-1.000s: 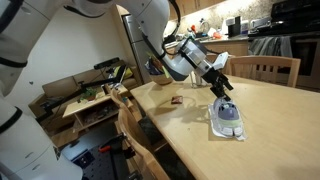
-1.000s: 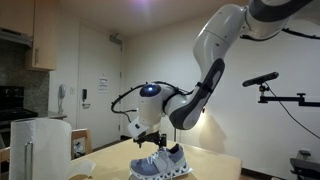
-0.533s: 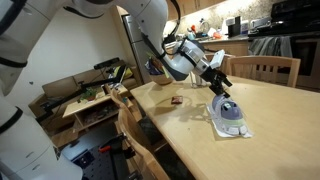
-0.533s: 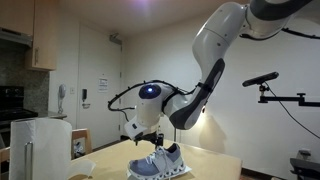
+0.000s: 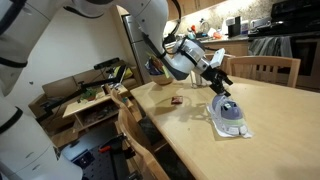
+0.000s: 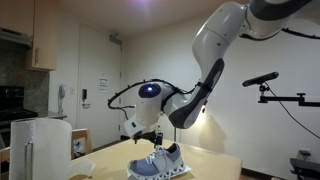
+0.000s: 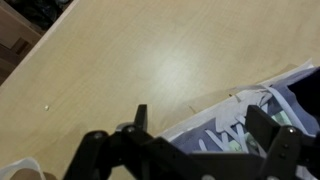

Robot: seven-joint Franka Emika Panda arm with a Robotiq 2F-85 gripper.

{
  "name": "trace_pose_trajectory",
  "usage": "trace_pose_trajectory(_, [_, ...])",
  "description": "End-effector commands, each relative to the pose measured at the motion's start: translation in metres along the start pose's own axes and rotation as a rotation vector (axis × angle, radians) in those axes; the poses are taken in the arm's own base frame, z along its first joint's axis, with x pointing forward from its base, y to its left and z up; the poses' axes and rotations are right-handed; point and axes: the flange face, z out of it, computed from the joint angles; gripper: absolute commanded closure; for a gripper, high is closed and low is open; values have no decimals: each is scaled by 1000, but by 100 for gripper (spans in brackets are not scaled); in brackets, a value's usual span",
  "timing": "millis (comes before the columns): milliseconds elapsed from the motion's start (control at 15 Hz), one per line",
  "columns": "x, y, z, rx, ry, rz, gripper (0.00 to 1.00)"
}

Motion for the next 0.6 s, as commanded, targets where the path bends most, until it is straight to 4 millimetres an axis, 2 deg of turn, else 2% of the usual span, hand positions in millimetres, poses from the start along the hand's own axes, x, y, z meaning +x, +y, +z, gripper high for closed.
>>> trace_pose_trajectory(0, [-11, -3, -4, 34, -11, 14, 0])
trace_pose_trajectory(533, [-15, -9, 0, 159, -38, 44, 0])
